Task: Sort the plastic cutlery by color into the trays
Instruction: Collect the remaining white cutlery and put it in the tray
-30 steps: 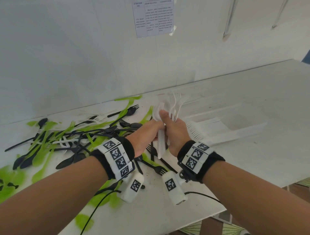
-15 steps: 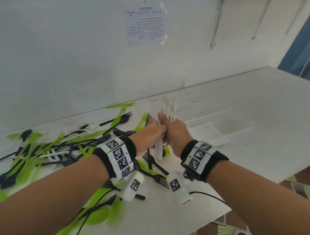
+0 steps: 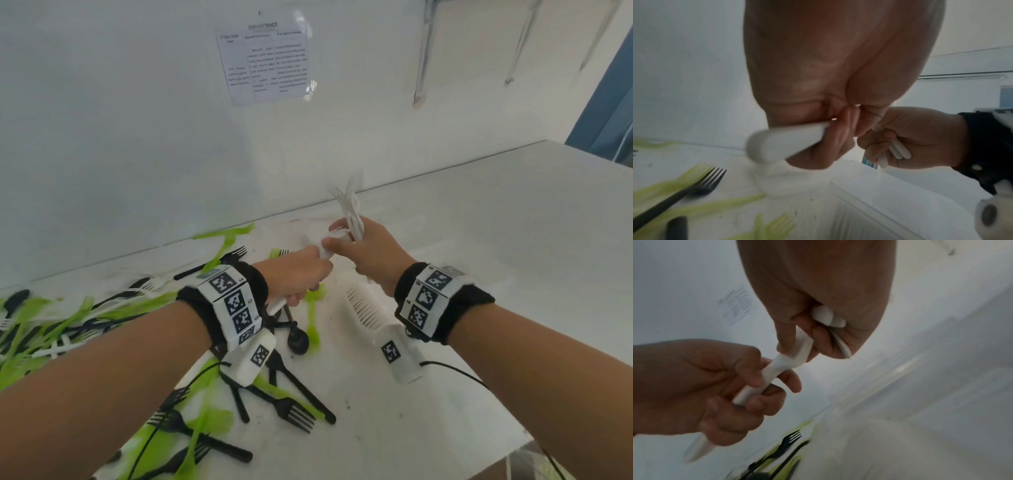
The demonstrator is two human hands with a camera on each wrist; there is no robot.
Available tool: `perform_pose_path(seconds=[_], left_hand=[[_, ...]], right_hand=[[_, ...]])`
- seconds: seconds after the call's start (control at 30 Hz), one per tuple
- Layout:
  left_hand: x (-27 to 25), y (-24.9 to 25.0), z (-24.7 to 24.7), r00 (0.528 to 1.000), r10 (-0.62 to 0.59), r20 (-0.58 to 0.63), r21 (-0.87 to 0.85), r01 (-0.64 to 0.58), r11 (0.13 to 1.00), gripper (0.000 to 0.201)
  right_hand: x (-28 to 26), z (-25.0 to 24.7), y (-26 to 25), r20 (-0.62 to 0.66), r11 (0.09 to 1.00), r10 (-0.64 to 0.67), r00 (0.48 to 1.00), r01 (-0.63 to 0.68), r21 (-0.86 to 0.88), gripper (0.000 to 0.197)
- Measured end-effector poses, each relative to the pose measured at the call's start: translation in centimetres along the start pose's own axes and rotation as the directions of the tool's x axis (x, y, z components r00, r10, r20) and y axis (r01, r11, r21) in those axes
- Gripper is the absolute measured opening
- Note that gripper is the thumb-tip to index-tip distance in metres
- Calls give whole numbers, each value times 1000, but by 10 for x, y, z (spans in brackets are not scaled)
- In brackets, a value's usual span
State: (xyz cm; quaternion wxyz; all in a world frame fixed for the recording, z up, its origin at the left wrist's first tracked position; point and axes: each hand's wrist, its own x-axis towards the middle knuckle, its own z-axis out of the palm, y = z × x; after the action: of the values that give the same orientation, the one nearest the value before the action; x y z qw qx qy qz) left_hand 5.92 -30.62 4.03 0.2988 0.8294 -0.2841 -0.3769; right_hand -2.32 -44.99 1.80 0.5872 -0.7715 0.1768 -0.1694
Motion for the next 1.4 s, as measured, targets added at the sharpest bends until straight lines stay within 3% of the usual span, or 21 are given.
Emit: perform_pose_path(seconds=[0.13,0.23,0.3,0.4,0.5,0.63,0.7,0.8,0.87,0.93,1.0,1.27,1.4], left_hand=[[17,20,3,972,210,-104,341,-163,926,16],[32,34,17,970,240,-50,568,-170,806,17],[40,43,30,971,234,-53,663,-141,735,15],[49,54,43,964,259,-57,687,-151,711,13],[58,64,54,965,261,11,681,-199,705,10],[67,65,58,959,285,17,631,-231,741,32],[73,64,61,951,307,-32,570,-235,787,27],[81,69,71,952,305,23,552,-266,790,9],[85,77,78,931,360,60,602,-321,731,9],[90,88,85,900,430,74,706,-352,615,13],[95,99,94,893,438,105,754,-359,551,15],[110,113,110,951,286,118,789,-265,554,7],[111,111,113,956,273,105,854,-227,467,15]], right_hand=[[27,-53,17,-56,991,-72,996,65,-118,27],[41,-90,28,144,930,-85,986,131,-345,28],[48,-111,29,340,814,-83,937,261,-520,29],[55,-127,28,503,705,-61,862,394,-590,24],[60,-142,33,570,685,-17,821,425,-592,14],[64,-165,37,558,627,75,827,395,-671,13],[65,-178,36,534,609,112,838,367,-703,14],[63,-193,39,502,556,185,845,331,-762,15],[61,-202,42,478,518,235,846,307,-798,14],[57,-212,46,447,493,272,853,275,-825,13],[55,-220,50,413,468,286,865,250,-848,13],[53,-221,60,333,376,299,895,210,-902,21],[49,-214,64,337,289,202,919,273,-918,21]])
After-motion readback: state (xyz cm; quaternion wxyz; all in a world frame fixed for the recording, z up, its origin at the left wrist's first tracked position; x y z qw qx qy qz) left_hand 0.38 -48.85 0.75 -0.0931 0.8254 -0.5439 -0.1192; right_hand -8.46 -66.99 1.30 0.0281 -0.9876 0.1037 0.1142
